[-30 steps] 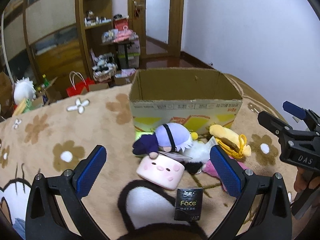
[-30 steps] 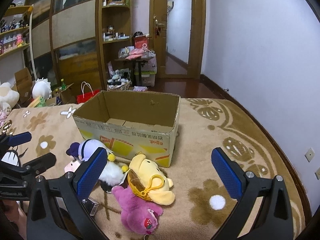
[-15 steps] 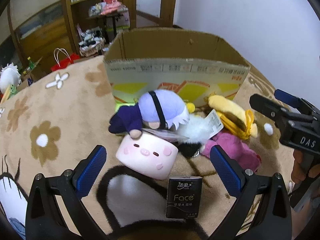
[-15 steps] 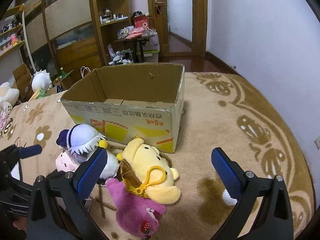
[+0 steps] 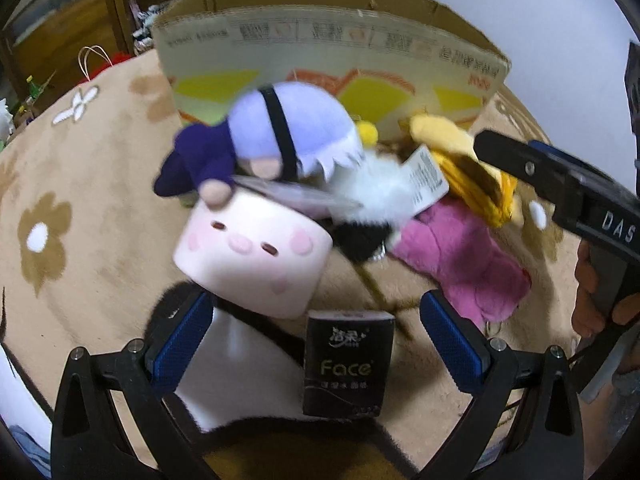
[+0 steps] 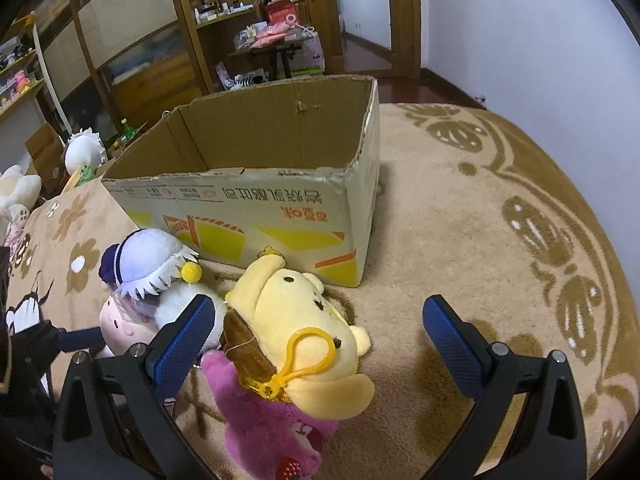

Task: Organize soft objects
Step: 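Grasp the black Face tissue pack with the left tool while the right tool grasps the yellow plush dog, then carry the tissue pack and yellow dog into the box and open both tools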

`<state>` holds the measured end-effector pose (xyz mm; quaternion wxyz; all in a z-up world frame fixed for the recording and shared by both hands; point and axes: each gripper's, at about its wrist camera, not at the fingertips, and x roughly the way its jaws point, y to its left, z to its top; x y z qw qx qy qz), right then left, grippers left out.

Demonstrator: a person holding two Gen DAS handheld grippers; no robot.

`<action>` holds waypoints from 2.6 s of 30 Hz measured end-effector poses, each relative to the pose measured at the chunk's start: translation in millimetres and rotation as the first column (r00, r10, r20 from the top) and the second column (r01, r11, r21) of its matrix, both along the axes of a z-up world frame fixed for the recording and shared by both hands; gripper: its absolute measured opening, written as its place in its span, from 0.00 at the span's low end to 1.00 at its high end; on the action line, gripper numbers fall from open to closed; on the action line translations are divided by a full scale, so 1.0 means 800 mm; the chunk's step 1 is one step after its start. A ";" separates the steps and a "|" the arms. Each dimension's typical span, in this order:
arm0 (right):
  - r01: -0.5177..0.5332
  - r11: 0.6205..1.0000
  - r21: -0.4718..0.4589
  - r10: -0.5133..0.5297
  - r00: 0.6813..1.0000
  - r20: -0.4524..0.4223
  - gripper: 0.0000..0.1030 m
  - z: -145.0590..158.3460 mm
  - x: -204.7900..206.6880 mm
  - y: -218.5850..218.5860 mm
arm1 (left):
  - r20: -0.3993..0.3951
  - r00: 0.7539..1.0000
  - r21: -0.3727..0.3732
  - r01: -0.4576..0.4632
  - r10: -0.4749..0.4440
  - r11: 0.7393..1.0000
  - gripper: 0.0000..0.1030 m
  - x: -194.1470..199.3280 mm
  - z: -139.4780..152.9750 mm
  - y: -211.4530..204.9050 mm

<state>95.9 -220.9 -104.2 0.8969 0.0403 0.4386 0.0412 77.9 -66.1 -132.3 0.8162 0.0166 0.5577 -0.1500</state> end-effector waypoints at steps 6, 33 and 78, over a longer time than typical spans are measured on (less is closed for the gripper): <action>-0.023 1.000 0.004 0.023 0.999 -0.023 0.98 -0.008 0.005 0.006 | -0.044 0.999 0.016 0.023 -0.022 1.000 0.96 -0.001 -0.013 -0.009; -0.078 0.995 0.065 0.085 0.989 -0.119 0.69 -0.024 0.005 0.013 | -0.074 0.997 0.005 0.022 -0.022 1.000 0.44 -0.023 -0.015 -0.018; -0.065 0.995 -0.071 0.088 0.915 0.394 0.64 0.130 -0.020 0.029 | 0.658 0.751 0.028 -0.097 0.055 0.995 0.44 0.035 0.185 0.031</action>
